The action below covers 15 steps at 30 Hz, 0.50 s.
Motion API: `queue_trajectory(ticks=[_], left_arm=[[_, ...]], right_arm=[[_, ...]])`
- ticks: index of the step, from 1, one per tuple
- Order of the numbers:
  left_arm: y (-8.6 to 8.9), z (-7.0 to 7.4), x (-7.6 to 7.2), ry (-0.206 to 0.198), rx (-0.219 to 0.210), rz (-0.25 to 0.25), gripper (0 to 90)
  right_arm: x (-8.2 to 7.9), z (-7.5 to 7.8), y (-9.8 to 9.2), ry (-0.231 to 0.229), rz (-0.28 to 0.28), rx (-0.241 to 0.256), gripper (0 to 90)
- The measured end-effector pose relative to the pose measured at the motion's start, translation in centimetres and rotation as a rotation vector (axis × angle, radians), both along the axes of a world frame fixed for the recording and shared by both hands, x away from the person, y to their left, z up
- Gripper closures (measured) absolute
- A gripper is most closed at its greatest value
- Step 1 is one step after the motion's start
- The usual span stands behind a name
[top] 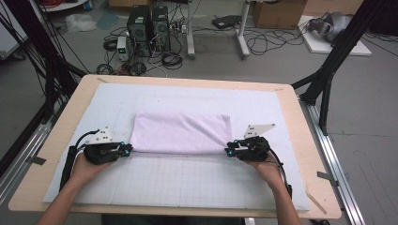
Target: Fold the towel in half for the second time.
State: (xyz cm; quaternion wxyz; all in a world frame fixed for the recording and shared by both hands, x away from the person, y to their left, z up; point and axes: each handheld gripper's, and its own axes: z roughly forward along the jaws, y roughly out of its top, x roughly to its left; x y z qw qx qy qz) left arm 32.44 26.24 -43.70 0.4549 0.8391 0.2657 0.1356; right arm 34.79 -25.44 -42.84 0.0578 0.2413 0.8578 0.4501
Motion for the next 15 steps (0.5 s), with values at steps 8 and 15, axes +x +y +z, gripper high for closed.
queue_trajectory(ticks=[8,15], left_arm=[[-0.3,0.0,0.3,-0.005,-0.031,0.025,74.0],[-0.5,-0.8,0.6,0.051,0.038,0.030,79.9]], right_arm=[[0.0,0.2,0.7,-0.001,-0.007,0.074,63.4],[1.0,-1.4,1.8,0.037,-0.017,-0.059,74.6]])
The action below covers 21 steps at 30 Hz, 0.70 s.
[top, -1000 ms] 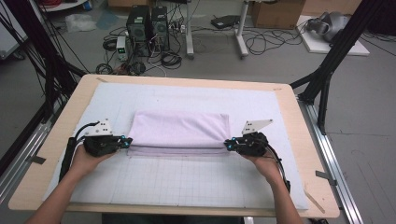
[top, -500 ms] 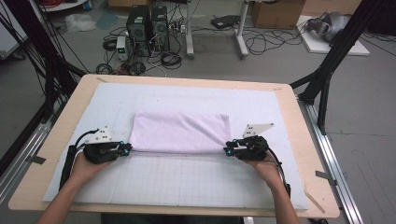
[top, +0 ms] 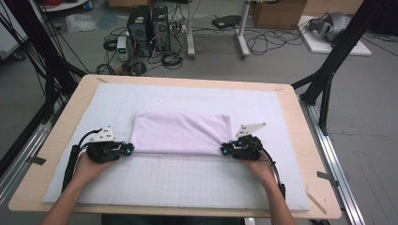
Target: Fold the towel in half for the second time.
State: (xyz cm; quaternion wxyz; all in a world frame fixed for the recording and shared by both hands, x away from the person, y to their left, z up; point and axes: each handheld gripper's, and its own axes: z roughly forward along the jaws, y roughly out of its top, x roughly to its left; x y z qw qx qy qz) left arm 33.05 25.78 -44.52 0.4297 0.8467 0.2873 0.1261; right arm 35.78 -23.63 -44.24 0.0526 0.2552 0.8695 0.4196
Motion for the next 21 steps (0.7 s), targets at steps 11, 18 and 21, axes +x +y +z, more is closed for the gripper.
queue_trajectory(ticks=[11,18,21], left_arm=[[0.5,0.7,-0.4,-0.022,-0.044,0.009,70.8],[0.7,1.8,-1.7,-0.051,-0.069,0.025,58.8],[1.0,2.1,-2.4,-0.059,-0.078,0.037,55.4]], right_arm=[[-0.8,1.0,-0.3,-0.037,-0.025,0.038,60.9],[-2.5,2.3,-1.4,-0.128,-0.097,0.101,46.2],[-3.3,2.7,-2.2,-0.148,-0.116,0.112,41.9]])
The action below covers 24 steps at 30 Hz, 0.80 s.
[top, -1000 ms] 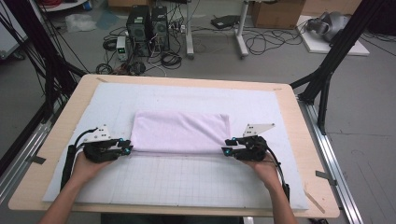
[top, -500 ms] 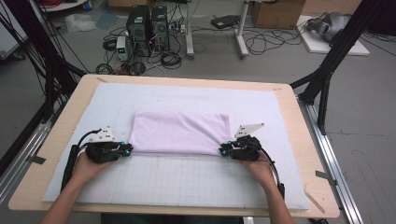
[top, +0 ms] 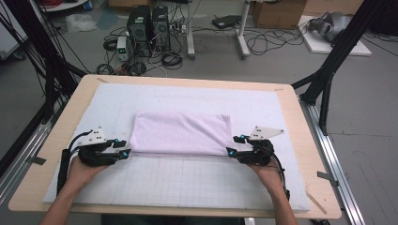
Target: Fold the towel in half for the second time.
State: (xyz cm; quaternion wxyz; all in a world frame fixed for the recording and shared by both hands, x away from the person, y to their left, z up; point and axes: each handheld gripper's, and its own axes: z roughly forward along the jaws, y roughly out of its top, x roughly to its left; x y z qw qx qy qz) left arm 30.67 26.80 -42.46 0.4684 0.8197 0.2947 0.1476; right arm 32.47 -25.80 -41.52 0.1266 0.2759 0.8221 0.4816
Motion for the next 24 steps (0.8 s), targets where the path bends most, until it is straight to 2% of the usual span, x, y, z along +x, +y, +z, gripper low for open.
queue_trajectory(ticks=[6,14,24], left_arm=[[0.8,0.2,-1.3,-0.010,-0.018,0.024,49.9],[1.0,0.3,-2.7,-0.015,-0.039,0.035,43.6],[1.1,0.3,-4.2,-0.018,-0.040,0.031,38.5]], right_arm=[[-1.4,0.4,-1.1,-0.031,-0.040,0.017,34.9],[-2.7,0.5,-1.2,-0.034,-0.053,0.026,28.5],[-4.6,0.6,-1.8,-0.057,-0.067,0.036,22.4]])
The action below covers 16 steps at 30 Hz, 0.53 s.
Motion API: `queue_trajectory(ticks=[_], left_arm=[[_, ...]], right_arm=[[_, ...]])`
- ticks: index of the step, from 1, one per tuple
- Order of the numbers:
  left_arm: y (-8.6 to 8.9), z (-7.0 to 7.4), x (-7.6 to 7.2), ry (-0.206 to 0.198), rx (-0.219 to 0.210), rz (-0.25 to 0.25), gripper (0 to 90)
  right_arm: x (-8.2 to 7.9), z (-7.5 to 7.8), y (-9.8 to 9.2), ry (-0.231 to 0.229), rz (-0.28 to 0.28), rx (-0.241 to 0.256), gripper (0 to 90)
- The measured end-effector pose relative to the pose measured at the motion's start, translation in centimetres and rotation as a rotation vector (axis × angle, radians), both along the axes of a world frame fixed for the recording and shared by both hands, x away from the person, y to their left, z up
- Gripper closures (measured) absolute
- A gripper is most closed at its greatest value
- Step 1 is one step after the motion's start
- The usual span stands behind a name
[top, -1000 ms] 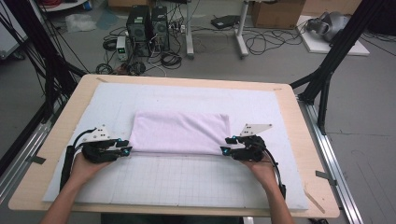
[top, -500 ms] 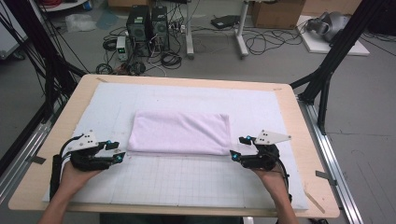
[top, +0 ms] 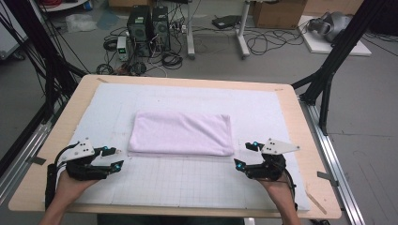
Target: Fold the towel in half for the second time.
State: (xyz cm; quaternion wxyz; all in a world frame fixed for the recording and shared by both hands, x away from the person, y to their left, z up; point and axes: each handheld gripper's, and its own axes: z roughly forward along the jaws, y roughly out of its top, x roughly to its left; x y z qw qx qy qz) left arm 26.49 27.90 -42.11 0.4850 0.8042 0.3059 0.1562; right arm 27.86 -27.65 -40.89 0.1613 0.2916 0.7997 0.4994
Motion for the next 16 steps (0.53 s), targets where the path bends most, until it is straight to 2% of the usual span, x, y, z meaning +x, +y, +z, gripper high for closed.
queue_trajectory(ticks=[8,16], left_arm=[[0.19,-0.02,-0.81,-0.012,0.000,0.006,37.6],[0.29,0.01,-0.77,-0.015,-0.002,0.011,36.6]], right_arm=[[-1.04,-0.24,-0.28,0.015,-0.002,0.008,19.1],[-1.02,-0.36,-0.20,0.013,-0.002,0.011,17.2]])
